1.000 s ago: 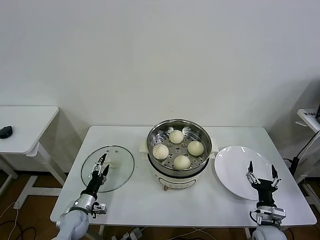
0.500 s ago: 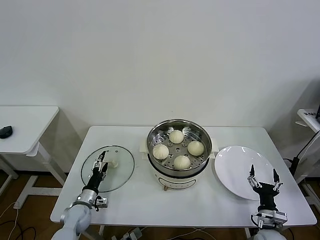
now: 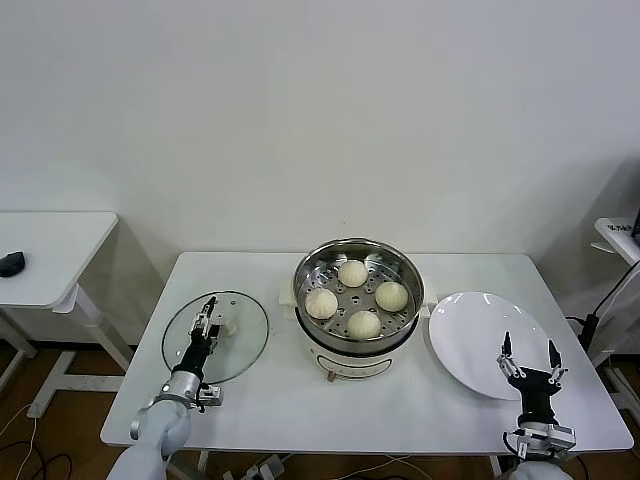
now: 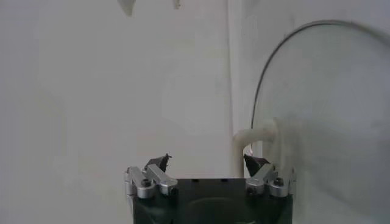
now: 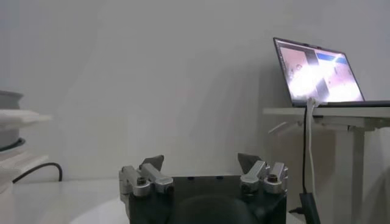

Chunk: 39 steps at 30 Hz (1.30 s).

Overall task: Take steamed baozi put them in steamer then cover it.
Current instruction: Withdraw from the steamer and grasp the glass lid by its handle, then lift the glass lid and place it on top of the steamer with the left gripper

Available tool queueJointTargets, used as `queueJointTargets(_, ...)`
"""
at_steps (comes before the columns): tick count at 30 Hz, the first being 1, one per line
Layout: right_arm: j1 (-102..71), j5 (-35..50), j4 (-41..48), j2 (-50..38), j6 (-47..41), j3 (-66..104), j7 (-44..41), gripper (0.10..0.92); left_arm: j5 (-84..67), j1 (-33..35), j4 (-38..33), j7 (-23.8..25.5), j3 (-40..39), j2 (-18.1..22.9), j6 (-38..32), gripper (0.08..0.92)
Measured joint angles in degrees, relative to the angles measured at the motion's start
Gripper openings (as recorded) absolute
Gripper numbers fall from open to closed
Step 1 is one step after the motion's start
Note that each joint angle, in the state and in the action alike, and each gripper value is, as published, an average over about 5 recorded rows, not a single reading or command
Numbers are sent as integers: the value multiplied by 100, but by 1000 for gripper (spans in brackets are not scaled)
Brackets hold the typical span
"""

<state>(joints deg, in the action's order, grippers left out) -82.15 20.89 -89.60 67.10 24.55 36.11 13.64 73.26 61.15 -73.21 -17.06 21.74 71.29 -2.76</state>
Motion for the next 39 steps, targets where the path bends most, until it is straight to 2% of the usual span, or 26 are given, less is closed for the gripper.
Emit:
queueJointTargets(18, -13, -103, -31, -4, 64, 17, -50, 823, -387, -33, 97, 32, -64, 3, -51, 209)
queueJointTargets(23, -16, -141, -43, -1, 86, 14, -61, 823, -716, 69, -105, 22, -76, -73, -50, 186)
queueJointTargets(28, 1, -189, -72, 13, 87, -6, -58, 823, -1089, 267, -611, 15, 9, -188, 8, 186)
queueJointTargets(39, 89, -283, -183, -22, -50, -64, -17, 823, -1597, 867, -2558, 229, 226, -512, 438, 186)
